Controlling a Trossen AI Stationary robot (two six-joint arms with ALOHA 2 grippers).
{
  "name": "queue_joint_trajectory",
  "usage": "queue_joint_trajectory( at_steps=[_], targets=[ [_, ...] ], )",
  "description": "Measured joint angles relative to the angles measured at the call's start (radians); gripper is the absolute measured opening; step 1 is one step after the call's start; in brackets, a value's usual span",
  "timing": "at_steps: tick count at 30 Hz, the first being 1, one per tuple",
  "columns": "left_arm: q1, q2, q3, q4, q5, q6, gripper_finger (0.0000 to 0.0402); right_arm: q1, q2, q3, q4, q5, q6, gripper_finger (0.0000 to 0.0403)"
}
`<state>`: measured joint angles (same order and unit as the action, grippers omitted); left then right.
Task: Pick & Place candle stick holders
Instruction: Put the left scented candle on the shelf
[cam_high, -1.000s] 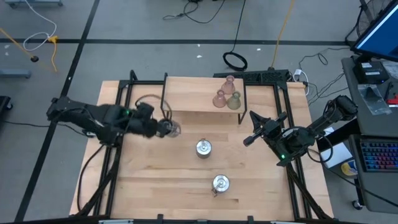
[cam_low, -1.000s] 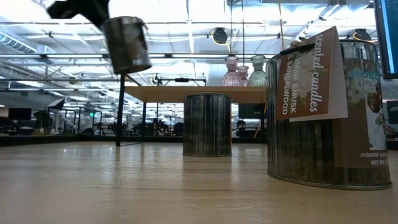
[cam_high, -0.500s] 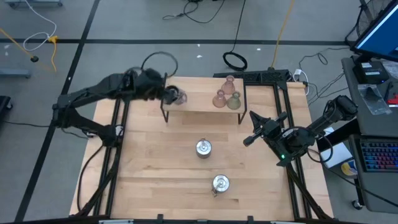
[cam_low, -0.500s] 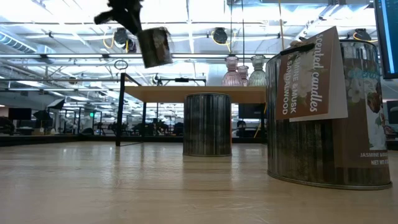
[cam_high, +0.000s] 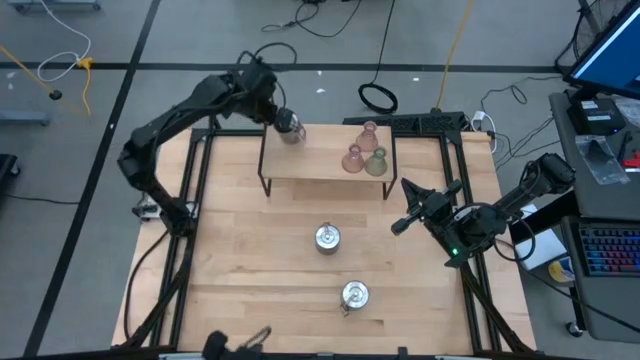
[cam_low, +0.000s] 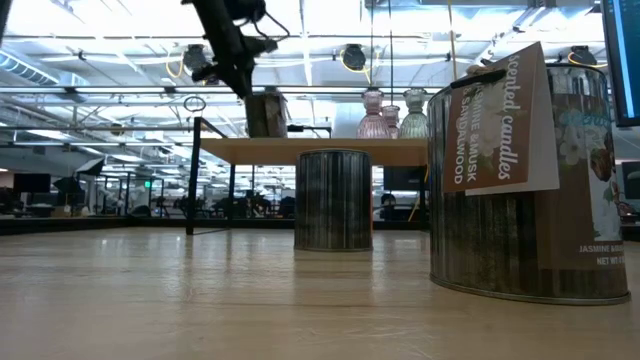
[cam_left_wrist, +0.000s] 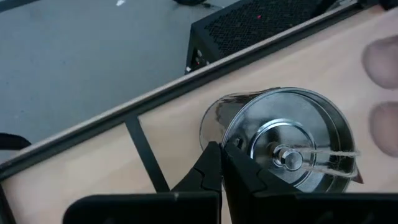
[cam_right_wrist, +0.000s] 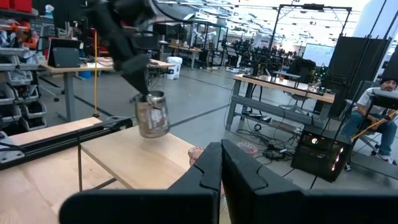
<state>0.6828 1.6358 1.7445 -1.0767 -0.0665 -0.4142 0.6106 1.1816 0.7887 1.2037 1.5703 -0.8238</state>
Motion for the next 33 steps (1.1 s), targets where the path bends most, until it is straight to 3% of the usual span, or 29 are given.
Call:
queue_joint_trajectory(
  at_steps=[7, 12, 33],
  targets=[
    [0.083, 0.132, 0.135, -0.129, 0.044, 0.052, 0.0, 0.0, 0.0, 0.0, 0.0, 0.0, 0.0, 0.0],
    [0.099, 0.156, 0.188, -0.186, 0.041, 0.069, 0.0, 0.0, 0.0, 0.0, 0.0, 0.0, 0.0, 0.0],
    [0.102, 0.158, 0.197, -0.258, 0.069, 0.053, 0.0, -0.002, 0.0, 0.0, 0.0, 0.0, 0.0, 0.0]
  ],
)
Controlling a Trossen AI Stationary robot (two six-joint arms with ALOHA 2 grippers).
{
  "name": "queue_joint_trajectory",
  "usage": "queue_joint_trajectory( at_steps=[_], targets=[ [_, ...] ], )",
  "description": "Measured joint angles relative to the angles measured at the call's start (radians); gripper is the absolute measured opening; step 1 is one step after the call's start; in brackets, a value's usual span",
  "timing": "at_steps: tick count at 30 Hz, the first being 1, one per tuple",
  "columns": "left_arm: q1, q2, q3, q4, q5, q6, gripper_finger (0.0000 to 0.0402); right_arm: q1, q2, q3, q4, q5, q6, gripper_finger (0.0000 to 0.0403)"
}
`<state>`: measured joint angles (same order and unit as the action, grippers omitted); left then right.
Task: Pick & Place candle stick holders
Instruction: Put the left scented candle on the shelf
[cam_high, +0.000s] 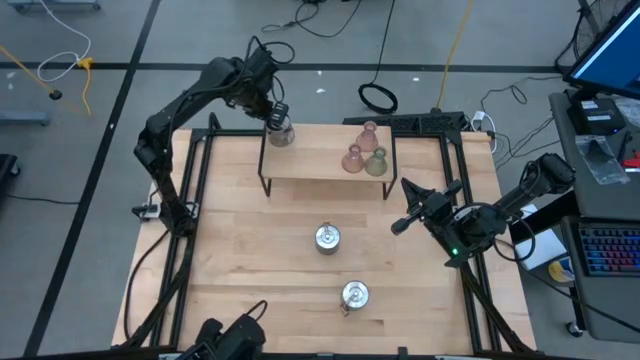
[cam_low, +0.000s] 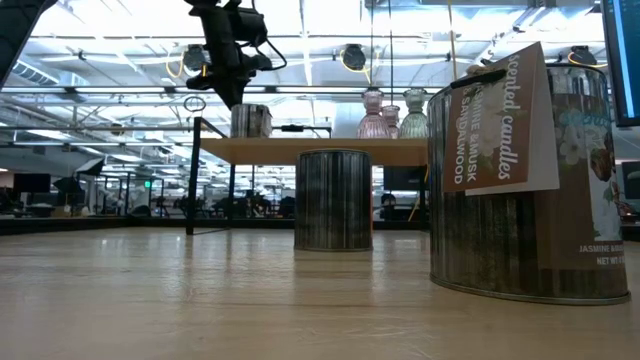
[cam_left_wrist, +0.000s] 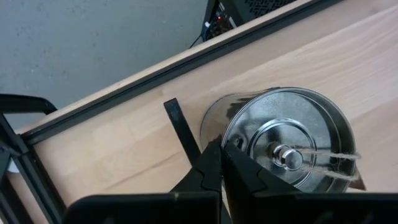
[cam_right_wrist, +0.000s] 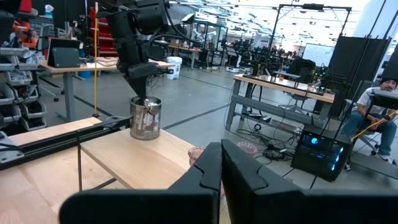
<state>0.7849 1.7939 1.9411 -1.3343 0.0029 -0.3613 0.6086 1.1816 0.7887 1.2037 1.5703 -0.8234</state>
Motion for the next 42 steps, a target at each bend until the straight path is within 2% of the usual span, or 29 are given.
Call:
queue_joint_trajectory(
  at_steps=[14, 31, 42],
  targets=[
    [0.0, 0.0, 0.0, 0.0, -0.002, -0.01, 0.0023, 0.0, 0.0, 0.0, 0.0, 0.0, 0.0, 0.0],
    [-0.002, -0.002, 0.0, 0.004, 0.051, -0.004, 0.0026, 0.0, 0.0, 0.0, 0.0, 0.0, 0.0, 0.0],
    [-0.014, -0.002, 0.0, 0.028, 0.051, -0.004, 0.0026, 0.0, 0.0, 0.0, 0.0, 0.0, 0.0, 0.0]
  ],
)
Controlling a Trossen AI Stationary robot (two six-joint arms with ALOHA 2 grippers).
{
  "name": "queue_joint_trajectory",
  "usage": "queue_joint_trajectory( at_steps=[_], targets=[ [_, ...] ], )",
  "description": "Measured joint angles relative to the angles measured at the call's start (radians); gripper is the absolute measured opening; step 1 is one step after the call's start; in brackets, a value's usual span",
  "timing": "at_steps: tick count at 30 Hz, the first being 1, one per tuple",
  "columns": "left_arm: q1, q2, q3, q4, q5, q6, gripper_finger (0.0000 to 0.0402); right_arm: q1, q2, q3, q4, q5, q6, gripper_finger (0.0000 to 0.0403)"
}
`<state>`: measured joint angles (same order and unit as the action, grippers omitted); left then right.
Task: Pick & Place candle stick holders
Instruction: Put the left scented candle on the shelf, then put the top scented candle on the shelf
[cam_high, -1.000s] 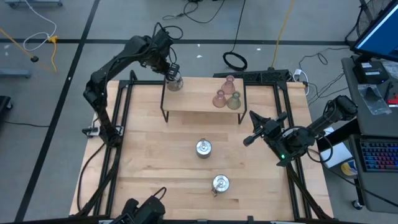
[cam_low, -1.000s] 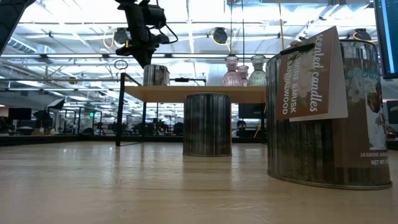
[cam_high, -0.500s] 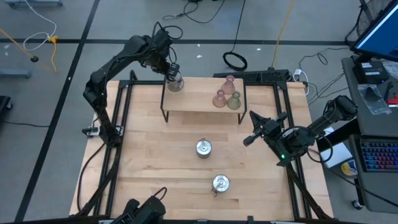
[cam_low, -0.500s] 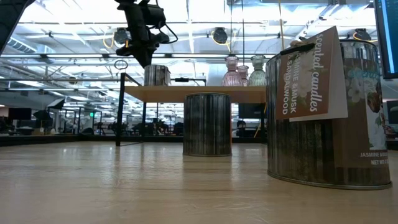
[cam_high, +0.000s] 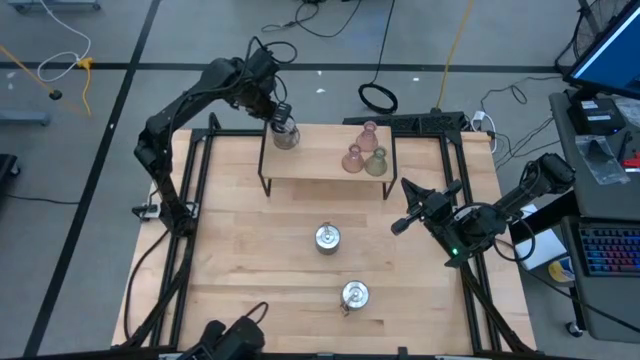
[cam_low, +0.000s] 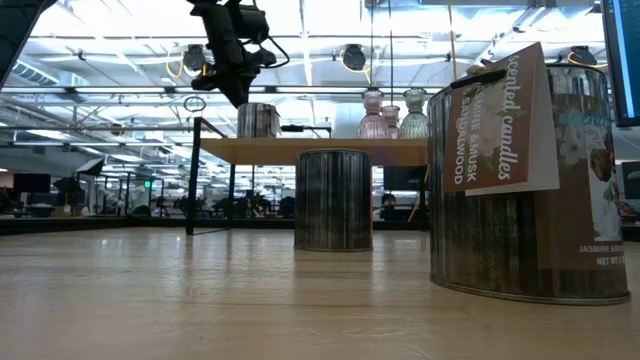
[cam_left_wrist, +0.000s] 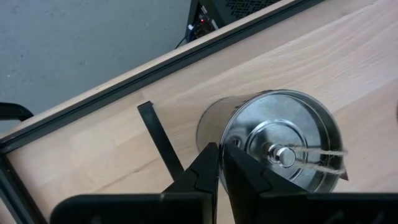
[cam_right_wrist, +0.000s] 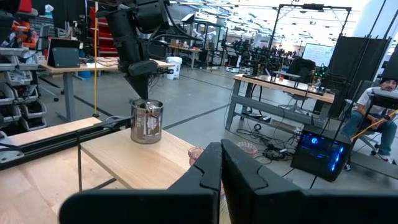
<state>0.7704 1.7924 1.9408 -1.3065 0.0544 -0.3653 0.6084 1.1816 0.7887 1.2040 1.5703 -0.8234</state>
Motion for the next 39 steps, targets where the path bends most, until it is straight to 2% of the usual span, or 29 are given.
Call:
queue_joint_trajectory(
  at_steps=[14, 19, 23, 29, 35, 39],
  targets=[
    [0.014, -0.091, -0.001, 0.0, -0.004, -0.003, 0.0027, 0.0, 0.0, 0.0, 0.0, 0.0, -0.003, 0.0],
    [-0.019, -0.164, -0.002, -0.005, 0.1, -0.02, 0.0026, 0.0, 0.0, 0.0, 0.0, 0.0, -0.003, 0.0],
    [-0.146, -0.216, -0.002, -0.006, 0.148, 0.0, 0.0026, 0.0, 0.0, 0.0, 0.0, 0.0, -0.003, 0.0],
    [-0.447, -0.239, -0.002, -0.006, 0.12, 0.09, 0.0026, 0.0, 0.0, 0.0, 0.0, 0.0, -0.011, 0.0],
    [-0.711, -0.192, -0.02, 0.036, -0.01, 0.123, 0.0026, 0.0, 0.0, 0.0, 0.0, 0.0, -0.011, 0.0],
    [-0.799, -0.117, -0.021, 0.052, -0.077, 0.043, 0.0026, 0.0, 0.0, 0.0, -0.001, 0.0, -0.019, 0.0]
  ],
)
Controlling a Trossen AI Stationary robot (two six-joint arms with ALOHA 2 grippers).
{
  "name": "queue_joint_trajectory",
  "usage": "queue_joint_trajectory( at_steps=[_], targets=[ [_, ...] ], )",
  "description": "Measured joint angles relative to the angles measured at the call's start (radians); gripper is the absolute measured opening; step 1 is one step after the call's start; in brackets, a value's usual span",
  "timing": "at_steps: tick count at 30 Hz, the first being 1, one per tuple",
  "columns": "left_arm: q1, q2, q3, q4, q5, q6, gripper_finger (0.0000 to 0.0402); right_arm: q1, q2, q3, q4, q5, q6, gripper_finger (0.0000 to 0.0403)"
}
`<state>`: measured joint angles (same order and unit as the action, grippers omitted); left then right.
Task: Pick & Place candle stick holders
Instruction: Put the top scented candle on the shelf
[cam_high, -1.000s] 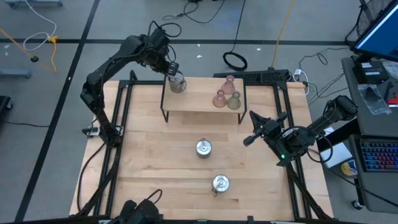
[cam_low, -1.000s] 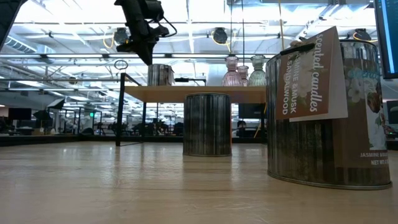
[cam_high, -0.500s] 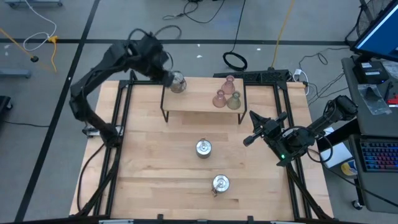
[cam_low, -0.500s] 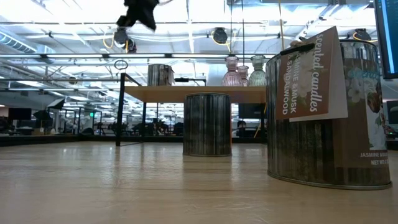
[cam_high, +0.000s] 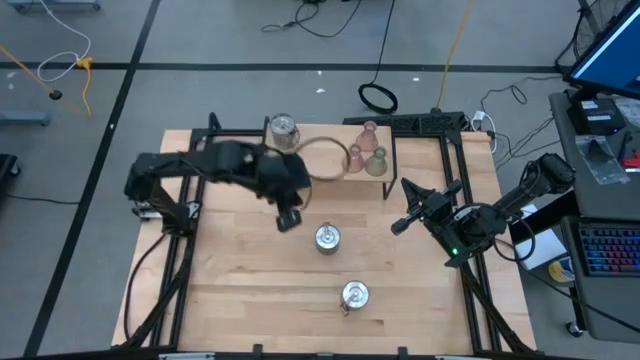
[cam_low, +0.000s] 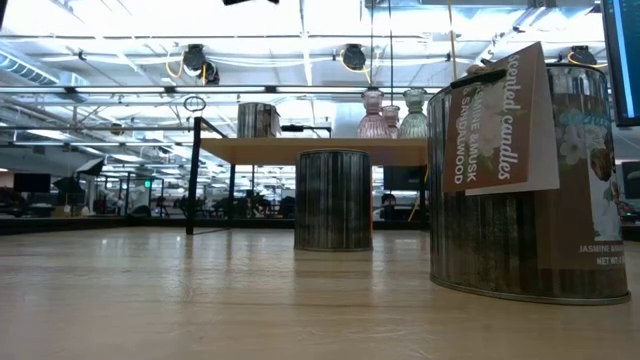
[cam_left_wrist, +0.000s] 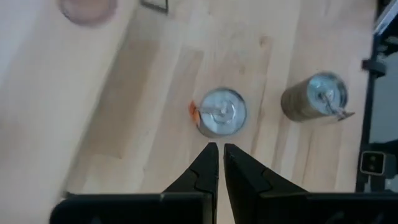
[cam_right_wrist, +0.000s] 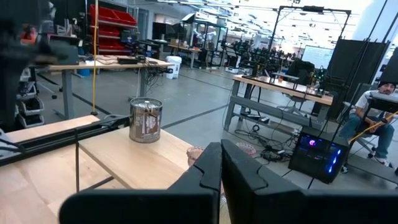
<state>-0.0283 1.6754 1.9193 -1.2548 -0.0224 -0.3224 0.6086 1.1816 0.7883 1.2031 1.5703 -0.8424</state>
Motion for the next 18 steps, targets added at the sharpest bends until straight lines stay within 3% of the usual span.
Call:
queue_joint_trajectory(
  at_steps=[6, 18],
  targets=[
    [-0.032, 0.133, 0.0, 0.003, 0.003, -0.077, 0.004, 0.002, 0.0, 0.0, 0.0, 0.0, -0.007, 0.0],
    [-0.011, 0.355, -0.001, 0.002, -0.002, -0.075, 0.0193, 0.002, 0.0, 0.0, 0.0, 0.0, -0.015, 0.0]
  ],
)
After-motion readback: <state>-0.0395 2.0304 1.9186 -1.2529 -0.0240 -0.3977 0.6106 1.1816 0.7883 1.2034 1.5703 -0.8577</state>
